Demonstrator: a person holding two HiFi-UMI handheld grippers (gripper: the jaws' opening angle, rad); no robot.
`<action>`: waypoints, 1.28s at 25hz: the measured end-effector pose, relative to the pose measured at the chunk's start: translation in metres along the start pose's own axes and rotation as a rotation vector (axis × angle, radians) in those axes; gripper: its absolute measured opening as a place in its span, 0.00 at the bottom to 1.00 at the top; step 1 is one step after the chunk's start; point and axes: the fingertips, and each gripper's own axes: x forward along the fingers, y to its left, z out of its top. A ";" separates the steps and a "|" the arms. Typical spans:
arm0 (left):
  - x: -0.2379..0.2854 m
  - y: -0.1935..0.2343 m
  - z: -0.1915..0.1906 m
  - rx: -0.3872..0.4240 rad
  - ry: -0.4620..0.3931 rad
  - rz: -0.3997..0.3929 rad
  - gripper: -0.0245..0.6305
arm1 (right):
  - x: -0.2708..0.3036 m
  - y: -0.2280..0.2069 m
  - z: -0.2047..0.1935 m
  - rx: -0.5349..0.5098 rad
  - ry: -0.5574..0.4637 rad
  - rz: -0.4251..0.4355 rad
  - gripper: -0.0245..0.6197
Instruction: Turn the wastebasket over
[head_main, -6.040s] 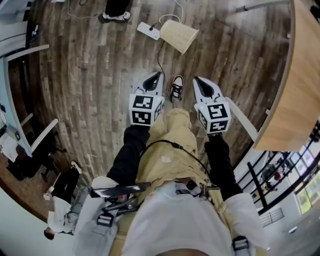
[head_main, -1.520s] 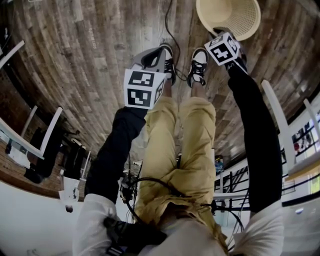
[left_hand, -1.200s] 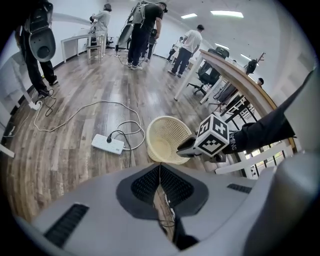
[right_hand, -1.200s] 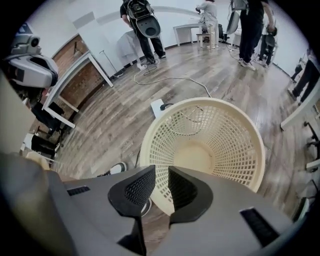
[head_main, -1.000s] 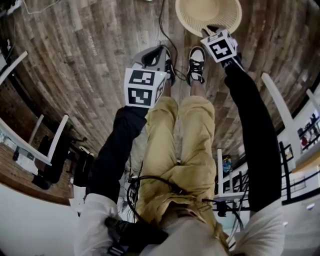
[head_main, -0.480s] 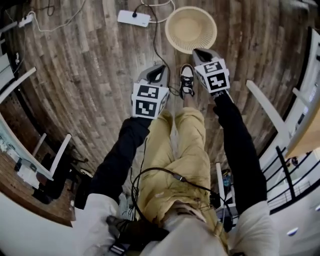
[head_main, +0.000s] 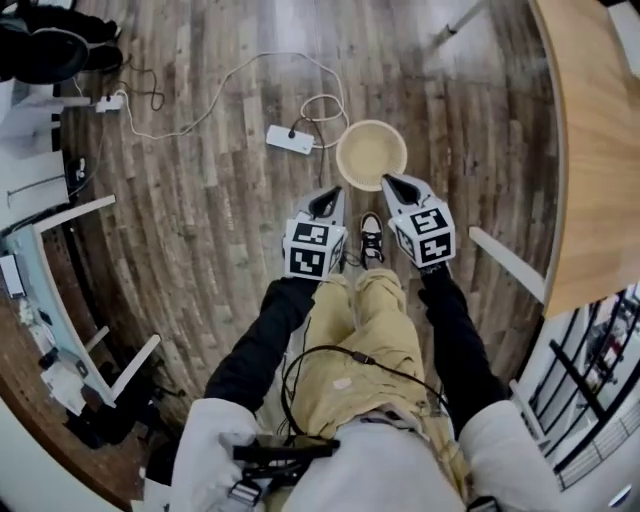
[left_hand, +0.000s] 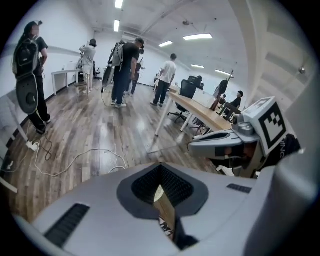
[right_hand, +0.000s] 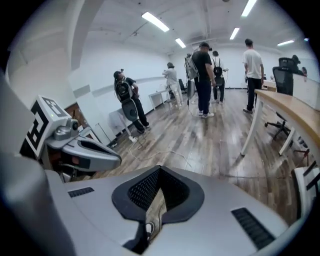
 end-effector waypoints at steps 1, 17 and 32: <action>-0.014 -0.005 0.013 0.007 -0.024 0.002 0.04 | -0.015 0.007 0.020 -0.010 -0.034 -0.005 0.07; -0.191 -0.081 0.188 -0.002 -0.486 0.065 0.04 | -0.214 0.066 0.216 -0.132 -0.465 -0.099 0.07; -0.301 -0.144 0.319 0.163 -0.803 -0.008 0.04 | -0.322 0.124 0.350 -0.283 -0.799 -0.087 0.07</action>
